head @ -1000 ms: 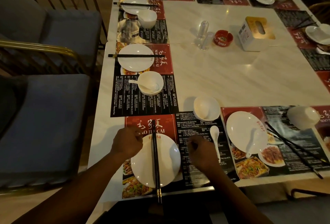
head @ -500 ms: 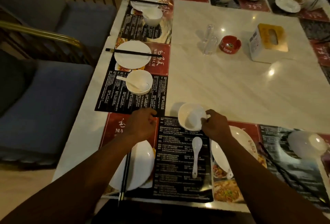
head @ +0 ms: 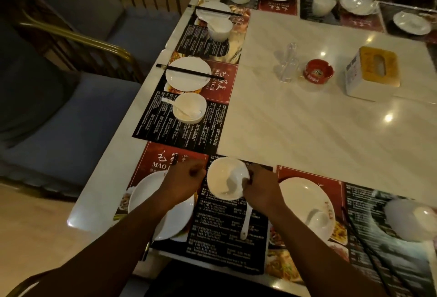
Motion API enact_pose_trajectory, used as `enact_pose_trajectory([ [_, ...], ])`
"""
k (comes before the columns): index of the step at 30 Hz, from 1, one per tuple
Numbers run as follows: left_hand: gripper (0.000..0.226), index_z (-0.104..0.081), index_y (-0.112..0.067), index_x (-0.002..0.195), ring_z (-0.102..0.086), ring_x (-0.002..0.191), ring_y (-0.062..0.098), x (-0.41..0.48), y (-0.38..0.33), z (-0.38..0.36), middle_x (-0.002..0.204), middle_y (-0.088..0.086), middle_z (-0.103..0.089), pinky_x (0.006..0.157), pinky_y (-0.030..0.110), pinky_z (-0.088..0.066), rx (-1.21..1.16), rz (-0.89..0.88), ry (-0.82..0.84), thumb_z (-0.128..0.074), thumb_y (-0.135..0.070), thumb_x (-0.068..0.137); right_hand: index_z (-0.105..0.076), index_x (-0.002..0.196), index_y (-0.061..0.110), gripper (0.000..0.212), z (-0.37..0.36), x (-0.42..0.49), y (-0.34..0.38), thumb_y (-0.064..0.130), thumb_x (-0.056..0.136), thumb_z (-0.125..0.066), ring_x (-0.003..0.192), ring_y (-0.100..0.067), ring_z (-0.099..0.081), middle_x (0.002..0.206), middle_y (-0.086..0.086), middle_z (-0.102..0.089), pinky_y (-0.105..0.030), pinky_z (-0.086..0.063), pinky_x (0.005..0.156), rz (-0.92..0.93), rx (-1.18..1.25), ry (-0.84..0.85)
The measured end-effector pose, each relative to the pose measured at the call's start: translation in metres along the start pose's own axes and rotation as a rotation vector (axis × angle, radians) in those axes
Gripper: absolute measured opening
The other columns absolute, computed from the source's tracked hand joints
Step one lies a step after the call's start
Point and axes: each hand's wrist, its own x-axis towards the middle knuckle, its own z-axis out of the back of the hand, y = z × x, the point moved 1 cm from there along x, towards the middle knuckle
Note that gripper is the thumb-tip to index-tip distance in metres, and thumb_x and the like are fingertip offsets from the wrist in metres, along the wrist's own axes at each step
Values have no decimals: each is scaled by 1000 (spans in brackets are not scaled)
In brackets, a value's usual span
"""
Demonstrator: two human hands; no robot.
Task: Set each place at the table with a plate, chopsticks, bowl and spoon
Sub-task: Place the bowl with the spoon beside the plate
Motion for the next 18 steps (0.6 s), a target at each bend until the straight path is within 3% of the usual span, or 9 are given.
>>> enact_pose_trajectory([
  [4, 21, -72, -29, 112, -71, 86, 10, -10, 11, -4, 102, -11, -73, 86, 44, -59, -80, 53, 59, -59, -24, 97, -65, 125, 15, 34, -21, -25, 1, 19, 91, -61, 107, -22, -65, 116, -4, -71, -19, -42, 80, -2, -1, 31],
  [7, 18, -74, -33, 105, -68, 93, 10, -17, 15, -6, 101, -14, -73, 90, 45, -57, -74, 74, 84, -61, -24, 95, -64, 125, 17, 34, -29, -37, -3, 22, 92, -61, 106, -21, -65, 116, -3, -71, -26, -49, 84, -43, 1, 33],
  [11, 26, -74, -37, 105, -67, 99, 9, -20, 16, -7, 105, -16, -72, 92, 43, -57, -79, 84, 137, -60, -18, 95, -62, 129, 18, 35, -33, -45, -3, 19, 94, -62, 107, -19, -64, 119, -2, -69, -21, -44, 82, -59, 43, 11],
  [14, 32, -73, -32, 110, -64, 103, 6, -19, 13, -9, 110, -14, -71, 92, 35, -56, -61, 63, 162, -57, -10, 95, -63, 130, 19, 36, -34, -47, -3, 20, 94, -61, 106, -19, -65, 118, -2, -70, -20, -44, 82, -86, 45, -19],
  [18, 38, -72, -29, 116, -63, 98, 1, -17, 6, -7, 113, -11, -70, 73, 13, -48, -65, 36, 190, -55, -3, 94, -63, 127, 18, 33, -36, -45, -3, 23, 94, -62, 102, -20, -66, 115, -3, -71, -24, -49, 83, -145, 50, -54],
])
